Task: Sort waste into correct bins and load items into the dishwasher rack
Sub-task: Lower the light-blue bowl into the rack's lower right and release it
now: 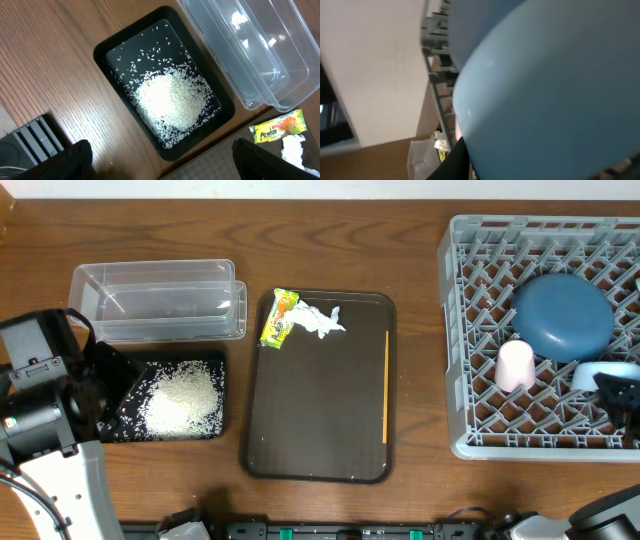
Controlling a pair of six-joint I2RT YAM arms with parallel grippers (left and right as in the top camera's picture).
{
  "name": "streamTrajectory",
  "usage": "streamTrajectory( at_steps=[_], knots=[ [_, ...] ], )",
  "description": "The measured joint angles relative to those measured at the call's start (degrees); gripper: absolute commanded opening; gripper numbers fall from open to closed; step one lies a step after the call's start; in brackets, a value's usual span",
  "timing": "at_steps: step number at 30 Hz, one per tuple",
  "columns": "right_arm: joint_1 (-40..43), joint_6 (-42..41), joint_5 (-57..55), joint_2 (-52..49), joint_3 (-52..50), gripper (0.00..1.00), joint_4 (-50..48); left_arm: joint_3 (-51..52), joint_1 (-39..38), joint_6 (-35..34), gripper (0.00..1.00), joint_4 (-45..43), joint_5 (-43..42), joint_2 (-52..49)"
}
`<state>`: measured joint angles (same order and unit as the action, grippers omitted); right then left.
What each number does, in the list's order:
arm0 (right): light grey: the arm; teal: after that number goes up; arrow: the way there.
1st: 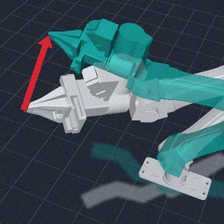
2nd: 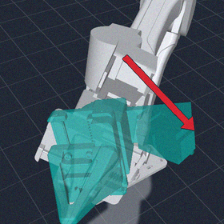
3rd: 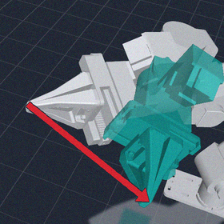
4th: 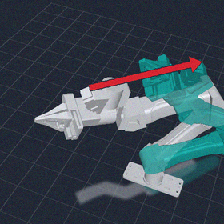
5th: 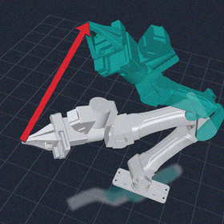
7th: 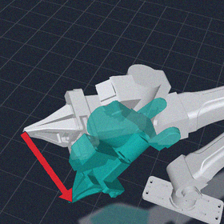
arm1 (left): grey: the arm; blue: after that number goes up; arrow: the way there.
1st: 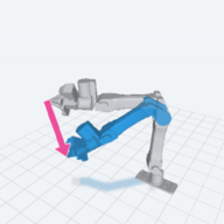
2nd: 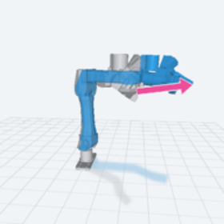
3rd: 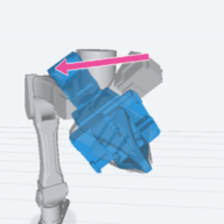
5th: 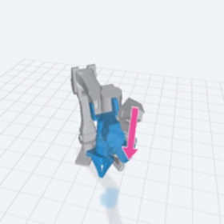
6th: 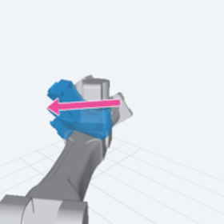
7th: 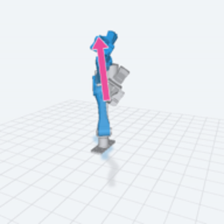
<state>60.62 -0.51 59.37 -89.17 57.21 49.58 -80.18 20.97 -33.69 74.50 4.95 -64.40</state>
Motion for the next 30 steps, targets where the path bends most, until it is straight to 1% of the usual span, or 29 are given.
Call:
streamTrajectory(
  at_steps=[5,9,10,11,12,13,14,19,23,24,27,28,30],
  knots=[
    [0.0,-0.7,-2.2,0.7,-0.1,0.21,4.5,0.0,0.0,0.0,0.92,0.0,0.0,0.0],
    [0.0,-0.9,-3.0,3.9,-0.1,0.25,7.6,0.0,0.0,0.0,0.92,0.0,0.0,0.0],
    [0.0,-1.0,-3.1,5.1,-0.1,0.27,8.1,0.0,0.0,0.0,0.92,0.0,0.0,0.0],
    [0.0,-1.0,-3.2,6.6,-0.1,0.33,8.6,0.0,0.0,0.0,0.92,0.0,0.0,0.0],
    [0.0,-1.3,-3.4,8.1,-0.1,0.47,9.0,0.0,0.0,0.0,0.92,0.0,0.0,0.0],
    [0.0,-1.9,-3.8,9.7,-0.1,0.77,9.4,0.0,0.0,0.0,0.92,0.0,0.0,0.0],
    [0.0,-2.3,-4.5,11.7,-0.1,0.99,9.6,0.0,0.0,0.0,0.92,0.0,0.0,0.0],
    [0.0,-4.1,-10.4,20.0,-0.1,0.99,9.8,0.0,0.0,0.0,0.92,0.0,0.0,0.0],
    [0.0,-4.8,-13.5,22.4,-0.1,0.99,11.3,0.0,0.0,0.0,0.92,0.0,0.0,0.0],
    [0.0,-4.9,-14.1,22.6,-0.1,0.97,11.7,0.0,0.0,0.0,0.92,0.0,0.0,0.0],
    [-0.1,-5.1,-14.8,23.0,-0.1,0.88,12.1,0.0,0.0,0.0,0.92,0.0,0.0,0.0],
    [-0.2,-5.3,-15.1,23.2,-0.1,0.81,12.0,0.0,0.0,0.0,0.92,0.0,0.0,0.0],
    [-0.9,-5.4,-15.5,23.9,-0.1,0.62,11.2,0.0,0.0,0.0,0.92,0.0,0.0,0.0]
  ],
)
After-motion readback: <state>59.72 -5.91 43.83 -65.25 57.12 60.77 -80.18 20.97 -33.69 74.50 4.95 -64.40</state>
